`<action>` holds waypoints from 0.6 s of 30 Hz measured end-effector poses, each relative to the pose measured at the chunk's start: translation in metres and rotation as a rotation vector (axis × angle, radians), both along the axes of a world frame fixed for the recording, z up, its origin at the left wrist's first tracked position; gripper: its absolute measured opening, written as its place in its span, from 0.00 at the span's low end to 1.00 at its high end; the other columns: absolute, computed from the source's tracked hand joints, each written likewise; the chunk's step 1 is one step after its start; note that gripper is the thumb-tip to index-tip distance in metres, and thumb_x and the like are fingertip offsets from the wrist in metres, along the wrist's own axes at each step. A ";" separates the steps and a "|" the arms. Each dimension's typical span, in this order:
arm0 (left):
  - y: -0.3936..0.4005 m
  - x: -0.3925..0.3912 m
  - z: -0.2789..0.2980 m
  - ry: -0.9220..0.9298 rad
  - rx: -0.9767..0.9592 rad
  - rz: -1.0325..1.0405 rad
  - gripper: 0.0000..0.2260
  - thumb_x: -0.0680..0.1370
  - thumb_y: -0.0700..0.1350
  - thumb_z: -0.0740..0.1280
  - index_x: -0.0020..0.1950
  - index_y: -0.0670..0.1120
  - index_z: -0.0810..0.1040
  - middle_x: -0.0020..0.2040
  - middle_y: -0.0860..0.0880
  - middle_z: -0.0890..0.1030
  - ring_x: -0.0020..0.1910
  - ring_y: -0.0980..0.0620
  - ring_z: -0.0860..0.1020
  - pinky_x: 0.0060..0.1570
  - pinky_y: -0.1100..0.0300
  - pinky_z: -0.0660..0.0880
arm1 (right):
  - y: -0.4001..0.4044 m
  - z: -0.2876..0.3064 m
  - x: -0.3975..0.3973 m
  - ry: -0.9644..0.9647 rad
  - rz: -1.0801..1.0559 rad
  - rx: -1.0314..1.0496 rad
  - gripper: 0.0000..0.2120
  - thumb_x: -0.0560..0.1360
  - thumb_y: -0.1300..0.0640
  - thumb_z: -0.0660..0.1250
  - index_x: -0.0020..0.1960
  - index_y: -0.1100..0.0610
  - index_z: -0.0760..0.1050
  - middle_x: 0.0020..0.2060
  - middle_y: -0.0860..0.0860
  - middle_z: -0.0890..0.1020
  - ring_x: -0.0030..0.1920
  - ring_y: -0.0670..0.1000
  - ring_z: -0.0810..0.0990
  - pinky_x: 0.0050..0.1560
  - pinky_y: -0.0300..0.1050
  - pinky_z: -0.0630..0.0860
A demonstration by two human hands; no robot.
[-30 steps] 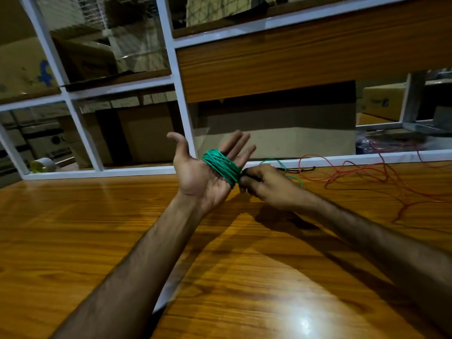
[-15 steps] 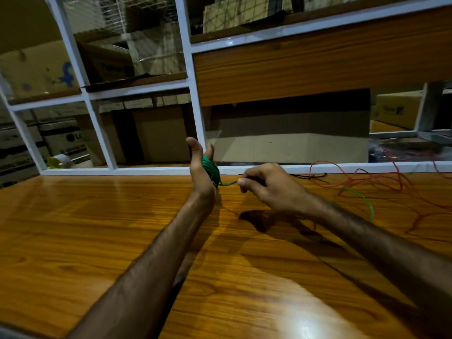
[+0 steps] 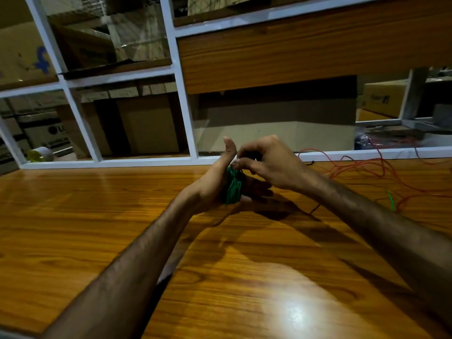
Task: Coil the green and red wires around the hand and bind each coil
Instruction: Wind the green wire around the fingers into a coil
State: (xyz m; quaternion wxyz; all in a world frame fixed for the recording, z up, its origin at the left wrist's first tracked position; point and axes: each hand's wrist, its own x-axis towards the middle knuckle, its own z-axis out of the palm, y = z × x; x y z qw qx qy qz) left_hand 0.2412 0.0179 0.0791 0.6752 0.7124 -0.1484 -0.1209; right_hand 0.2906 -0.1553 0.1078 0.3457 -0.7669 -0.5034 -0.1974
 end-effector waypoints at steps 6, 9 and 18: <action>-0.009 -0.017 0.013 0.204 -0.104 -0.336 0.55 0.70 0.80 0.52 0.71 0.31 0.75 0.64 0.31 0.80 0.61 0.35 0.82 0.62 0.48 0.81 | -0.006 0.005 0.004 0.072 0.027 0.034 0.14 0.73 0.46 0.76 0.41 0.57 0.82 0.31 0.49 0.81 0.31 0.42 0.75 0.31 0.37 0.69; -0.011 -0.021 0.016 0.252 -0.334 -0.509 0.52 0.70 0.79 0.56 0.73 0.35 0.75 0.67 0.32 0.79 0.64 0.36 0.81 0.62 0.49 0.80 | -0.003 0.005 0.003 0.312 0.112 0.031 0.12 0.78 0.51 0.72 0.42 0.59 0.82 0.31 0.50 0.81 0.33 0.42 0.77 0.33 0.38 0.73; -0.015 -0.022 0.025 0.054 -0.825 -0.372 0.63 0.68 0.85 0.55 0.84 0.34 0.55 0.83 0.34 0.58 0.83 0.34 0.56 0.84 0.45 0.48 | -0.001 -0.024 0.003 0.346 -0.032 -0.090 0.11 0.80 0.70 0.63 0.55 0.58 0.80 0.47 0.52 0.82 0.45 0.37 0.79 0.44 0.32 0.73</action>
